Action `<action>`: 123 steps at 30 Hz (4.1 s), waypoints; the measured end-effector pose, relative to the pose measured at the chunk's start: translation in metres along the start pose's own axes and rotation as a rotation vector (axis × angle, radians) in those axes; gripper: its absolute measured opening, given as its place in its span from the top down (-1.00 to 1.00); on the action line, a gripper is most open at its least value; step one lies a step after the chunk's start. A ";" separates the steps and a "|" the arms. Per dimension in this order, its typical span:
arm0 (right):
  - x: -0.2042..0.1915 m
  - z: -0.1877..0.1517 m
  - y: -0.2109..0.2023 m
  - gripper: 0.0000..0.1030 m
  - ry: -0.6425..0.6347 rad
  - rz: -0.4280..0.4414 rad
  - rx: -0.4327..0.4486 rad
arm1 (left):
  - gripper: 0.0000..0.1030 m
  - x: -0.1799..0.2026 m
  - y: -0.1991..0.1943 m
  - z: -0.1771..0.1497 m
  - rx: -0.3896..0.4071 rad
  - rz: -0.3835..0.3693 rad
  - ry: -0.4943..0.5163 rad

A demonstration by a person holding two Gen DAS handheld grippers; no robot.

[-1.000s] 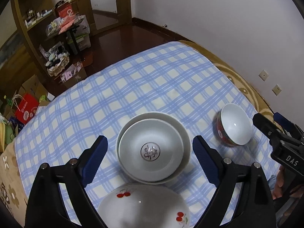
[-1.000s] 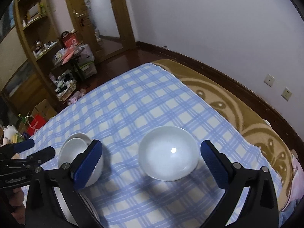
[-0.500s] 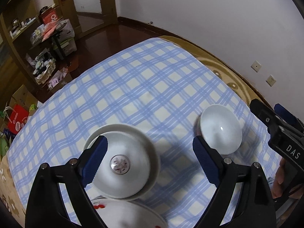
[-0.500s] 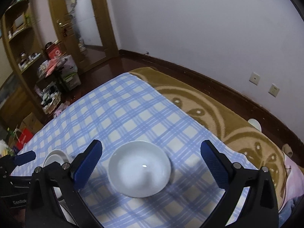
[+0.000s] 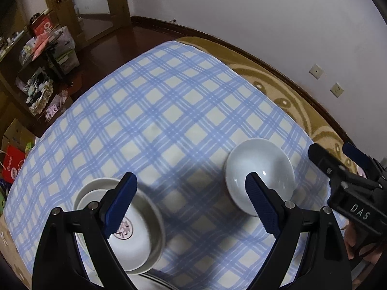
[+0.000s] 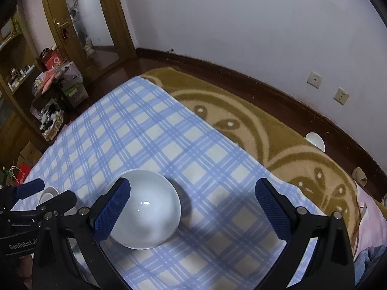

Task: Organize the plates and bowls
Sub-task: 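Move both grippers to the small bowl with the colourful painted exterior, then close both grippers on the rim of the colourful bowl, then lift the colourful bowl with both grippers and carry it over the bowl stack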

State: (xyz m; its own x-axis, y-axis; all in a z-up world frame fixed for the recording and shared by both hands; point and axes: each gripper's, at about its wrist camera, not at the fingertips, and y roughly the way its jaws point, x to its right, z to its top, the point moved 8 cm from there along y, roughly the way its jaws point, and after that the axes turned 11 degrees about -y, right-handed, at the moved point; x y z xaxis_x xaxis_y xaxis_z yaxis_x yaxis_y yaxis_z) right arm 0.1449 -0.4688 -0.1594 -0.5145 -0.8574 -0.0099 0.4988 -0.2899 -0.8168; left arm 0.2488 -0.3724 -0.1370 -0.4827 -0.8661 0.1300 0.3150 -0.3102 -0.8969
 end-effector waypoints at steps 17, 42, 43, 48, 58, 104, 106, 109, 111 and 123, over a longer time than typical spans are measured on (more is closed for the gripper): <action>0.006 -0.020 0.030 -1.00 -0.013 -0.019 -0.090 | -0.59 0.013 0.046 -0.012 -0.093 0.009 0.003; -0.024 -0.051 0.084 0.76 0.086 0.232 -0.263 | 0.68 0.037 0.079 -0.044 -0.187 -0.033 0.025; -0.026 -0.050 0.084 0.79 0.071 0.225 -0.261 | 0.68 0.037 0.079 -0.044 -0.185 -0.032 0.029; -0.029 -0.049 0.081 0.83 0.023 0.197 -0.244 | 0.70 0.036 0.080 -0.046 -0.166 -0.018 0.027; -0.024 -0.051 0.076 0.84 0.097 0.239 -0.248 | 0.74 0.035 0.073 -0.046 -0.140 -0.023 0.008; -0.176 -0.030 -0.029 0.81 -0.135 0.383 -0.079 | 0.77 -0.109 -0.054 -0.065 -0.013 0.053 -0.223; -0.182 -0.032 -0.029 0.81 -0.142 0.390 -0.087 | 0.76 -0.116 -0.055 -0.070 -0.020 0.051 -0.226; -0.194 -0.035 -0.029 0.81 -0.164 0.399 -0.092 | 0.76 -0.124 -0.056 -0.075 -0.023 0.055 -0.240; -0.200 -0.036 -0.031 0.80 -0.187 0.400 -0.083 | 0.76 -0.130 -0.058 -0.077 -0.021 0.048 -0.255; -0.224 -0.034 -0.037 0.80 -0.251 0.412 -0.034 | 0.75 -0.150 -0.065 -0.079 0.001 0.058 -0.268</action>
State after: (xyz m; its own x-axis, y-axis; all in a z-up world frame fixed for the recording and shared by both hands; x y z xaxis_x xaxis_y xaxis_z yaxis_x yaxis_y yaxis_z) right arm 0.2178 -0.2518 -0.1464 -0.0927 -0.9753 -0.2007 0.6005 0.1060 -0.7925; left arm 0.2363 -0.1913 -0.1317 -0.2303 -0.9551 0.1862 0.3363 -0.2577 -0.9058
